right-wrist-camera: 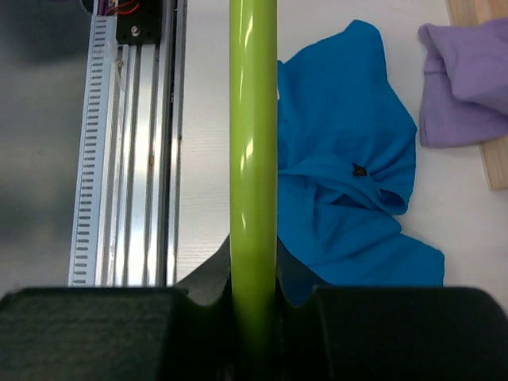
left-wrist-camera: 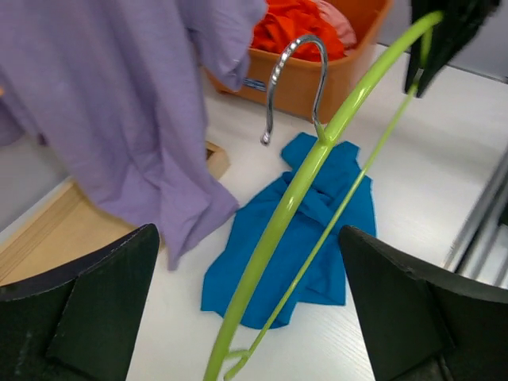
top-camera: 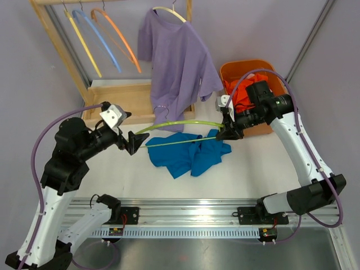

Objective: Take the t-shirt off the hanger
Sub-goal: Place the hanger at the clothesline.

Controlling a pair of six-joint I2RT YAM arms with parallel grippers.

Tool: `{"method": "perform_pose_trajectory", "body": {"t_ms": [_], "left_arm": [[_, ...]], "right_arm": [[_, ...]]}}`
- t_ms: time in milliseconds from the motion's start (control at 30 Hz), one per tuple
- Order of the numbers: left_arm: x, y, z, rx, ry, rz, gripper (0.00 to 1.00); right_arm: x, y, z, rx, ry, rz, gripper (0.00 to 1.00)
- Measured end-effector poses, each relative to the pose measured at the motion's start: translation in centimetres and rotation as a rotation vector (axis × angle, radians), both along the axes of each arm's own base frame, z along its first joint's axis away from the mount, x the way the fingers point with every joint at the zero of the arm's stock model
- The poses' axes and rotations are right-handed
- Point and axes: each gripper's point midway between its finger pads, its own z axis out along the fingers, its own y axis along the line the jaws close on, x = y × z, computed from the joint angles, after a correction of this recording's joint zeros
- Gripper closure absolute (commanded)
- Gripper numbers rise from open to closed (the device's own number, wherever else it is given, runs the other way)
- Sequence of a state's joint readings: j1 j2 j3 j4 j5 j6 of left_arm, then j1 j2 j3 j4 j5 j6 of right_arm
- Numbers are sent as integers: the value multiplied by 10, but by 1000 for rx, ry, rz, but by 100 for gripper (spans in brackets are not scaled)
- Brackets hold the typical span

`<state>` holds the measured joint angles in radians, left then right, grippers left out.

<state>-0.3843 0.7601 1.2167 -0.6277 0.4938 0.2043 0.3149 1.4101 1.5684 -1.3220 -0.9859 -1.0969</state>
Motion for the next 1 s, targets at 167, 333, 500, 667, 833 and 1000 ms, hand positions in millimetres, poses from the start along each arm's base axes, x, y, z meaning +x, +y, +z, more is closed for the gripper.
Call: {"method": "perform_pose_trajectory", "body": {"t_ms": [167,333,500,667,833,1000], "left_arm": [[3,33,16,-23,-65,196,1],[-10,64,25,-71,-117,346,1],[-22,81,25,-123,-127,426,1],[-29,89,17,-156,-105,463,1],[-29,88,9,-175,-78,470,1],[-27,86,5,-197,-52,472,1]], "right_arm": [[22,0,12,7,44,-193,100],[64,-4,30,11,33,-399,100],[114,-2,51,32,-26,-531,100],[168,7,70,65,-63,-609,100],[216,24,96,122,-128,-642,100],[243,54,124,198,-188,-636,100]]}}
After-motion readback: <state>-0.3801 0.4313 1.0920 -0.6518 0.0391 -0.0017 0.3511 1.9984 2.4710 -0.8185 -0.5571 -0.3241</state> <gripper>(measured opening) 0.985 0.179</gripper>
